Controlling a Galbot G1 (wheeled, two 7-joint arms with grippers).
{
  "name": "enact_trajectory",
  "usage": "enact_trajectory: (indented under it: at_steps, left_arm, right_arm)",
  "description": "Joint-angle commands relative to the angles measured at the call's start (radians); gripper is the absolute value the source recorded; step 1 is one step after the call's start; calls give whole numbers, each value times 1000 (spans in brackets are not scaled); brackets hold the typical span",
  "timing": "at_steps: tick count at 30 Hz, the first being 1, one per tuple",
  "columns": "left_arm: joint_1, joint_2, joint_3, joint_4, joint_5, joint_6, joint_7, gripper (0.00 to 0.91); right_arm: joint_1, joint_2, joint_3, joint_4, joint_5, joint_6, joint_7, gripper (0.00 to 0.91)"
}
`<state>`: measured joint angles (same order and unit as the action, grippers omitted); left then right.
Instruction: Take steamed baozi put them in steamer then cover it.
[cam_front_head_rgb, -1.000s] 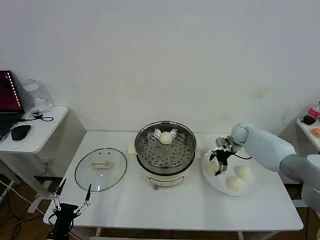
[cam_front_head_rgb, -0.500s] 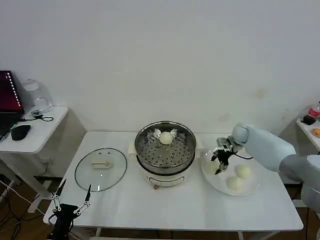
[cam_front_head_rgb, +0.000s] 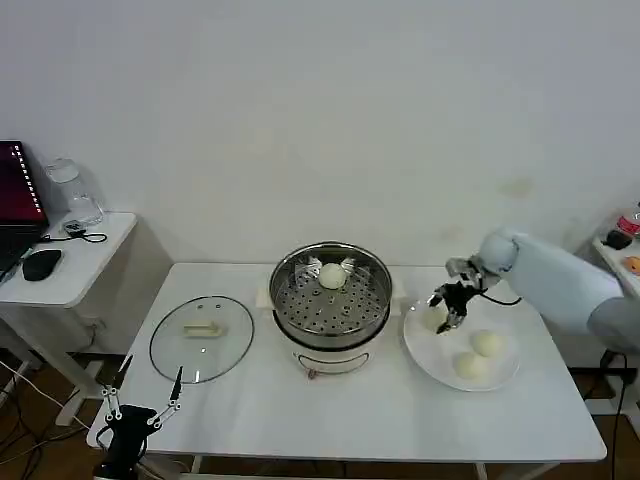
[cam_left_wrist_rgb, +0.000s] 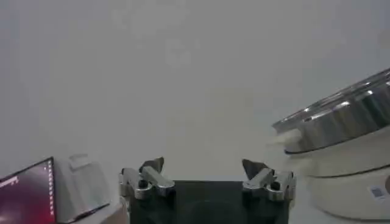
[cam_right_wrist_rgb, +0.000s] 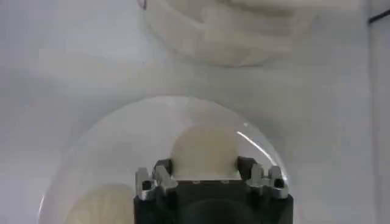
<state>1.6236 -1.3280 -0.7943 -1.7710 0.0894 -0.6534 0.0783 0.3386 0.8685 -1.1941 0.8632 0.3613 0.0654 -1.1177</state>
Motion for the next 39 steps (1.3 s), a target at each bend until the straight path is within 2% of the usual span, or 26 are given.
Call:
enact_trajectory:
  at_steps: [1, 8, 10, 13, 20, 24, 29, 32, 39]
  left_arm:
    - [-7, -2, 8, -16, 2, 4, 1, 907]
    - [-3, -4, 14, -13, 3, -2, 2, 907]
    - [-1, 0, 12, -13, 3, -4, 3, 907]
    - [-4, 2, 9, -10, 2, -7, 2, 907]
    - [-11, 0, 7, -15, 1, -5, 1, 907]
    - [-13, -3, 5, -18, 1, -4, 0, 907]
    - [-9, -11, -2, -18, 1, -9, -1, 907]
    - [-3, -14, -8, -18, -1, -14, -3, 907]
    - [-2, -12, -20, -12, -5, -17, -4, 907]
  right_arm:
    - [256, -120, -140, 226, 176, -25, -3, 695]
    - [371, -127, -186, 369, 304, -84, -2, 685]
    - [394, -105, -196, 402, 355, -112, 7, 685]
    - [400, -67, -204, 417, 366, -125, 20, 685]
    - [367, 78, -229, 387, 446, -174, 70, 685]
    - [324, 206, -212, 327, 507, -207, 101, 685]
    - [274, 331, -210, 206, 507, -221, 120, 685]
    - [242, 377, -211, 140, 508, -226, 125, 685]
    - [172, 421, -215, 98, 472, -229, 139, 685]
